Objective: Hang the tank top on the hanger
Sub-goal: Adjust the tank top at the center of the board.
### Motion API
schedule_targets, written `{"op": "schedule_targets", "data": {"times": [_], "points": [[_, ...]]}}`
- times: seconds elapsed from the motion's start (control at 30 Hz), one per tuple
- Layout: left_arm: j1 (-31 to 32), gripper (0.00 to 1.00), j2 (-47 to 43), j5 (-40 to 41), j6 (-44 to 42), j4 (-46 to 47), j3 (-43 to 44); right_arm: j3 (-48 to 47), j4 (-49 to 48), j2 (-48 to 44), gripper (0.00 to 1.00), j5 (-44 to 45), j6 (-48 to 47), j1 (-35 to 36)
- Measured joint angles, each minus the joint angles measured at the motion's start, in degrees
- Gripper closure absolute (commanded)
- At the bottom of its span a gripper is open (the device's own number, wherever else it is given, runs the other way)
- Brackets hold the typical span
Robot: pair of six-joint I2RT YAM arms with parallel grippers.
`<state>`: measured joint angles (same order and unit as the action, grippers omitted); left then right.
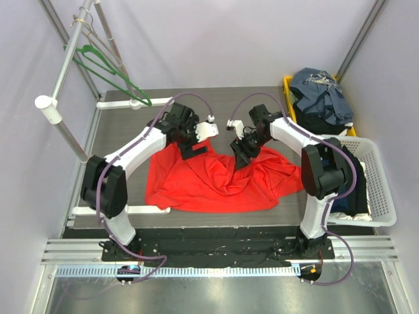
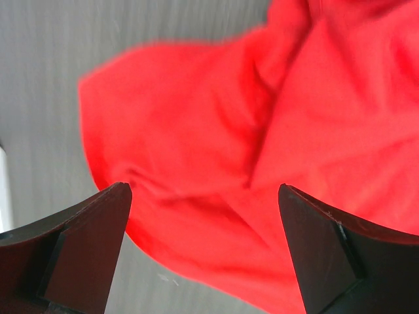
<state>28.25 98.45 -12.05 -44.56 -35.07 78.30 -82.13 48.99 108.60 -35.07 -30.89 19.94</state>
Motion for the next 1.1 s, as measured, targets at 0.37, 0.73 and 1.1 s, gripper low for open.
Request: {"op": "schedule_targets", "data": {"times": [0.37, 0.73, 1.1], "points": [[5.4, 0.0, 10.6, -8.0, -5.0, 0.2, 8.9, 1.7, -3.8, 1.9, 0.29, 2.2, 3.2, 0.0], [6.9, 0.04, 14.5, -18.2, -10.2, -7.8, 14.0, 3.1, -5.7, 4.7, 0.35, 3.4, 4.5, -0.6], [9.9, 1.0, 19.1, -18.2, -10.5, -10.5, 14.1, 3.4, -7.2, 5.9, 0.92, 3.3, 5.6, -3.0]]}}
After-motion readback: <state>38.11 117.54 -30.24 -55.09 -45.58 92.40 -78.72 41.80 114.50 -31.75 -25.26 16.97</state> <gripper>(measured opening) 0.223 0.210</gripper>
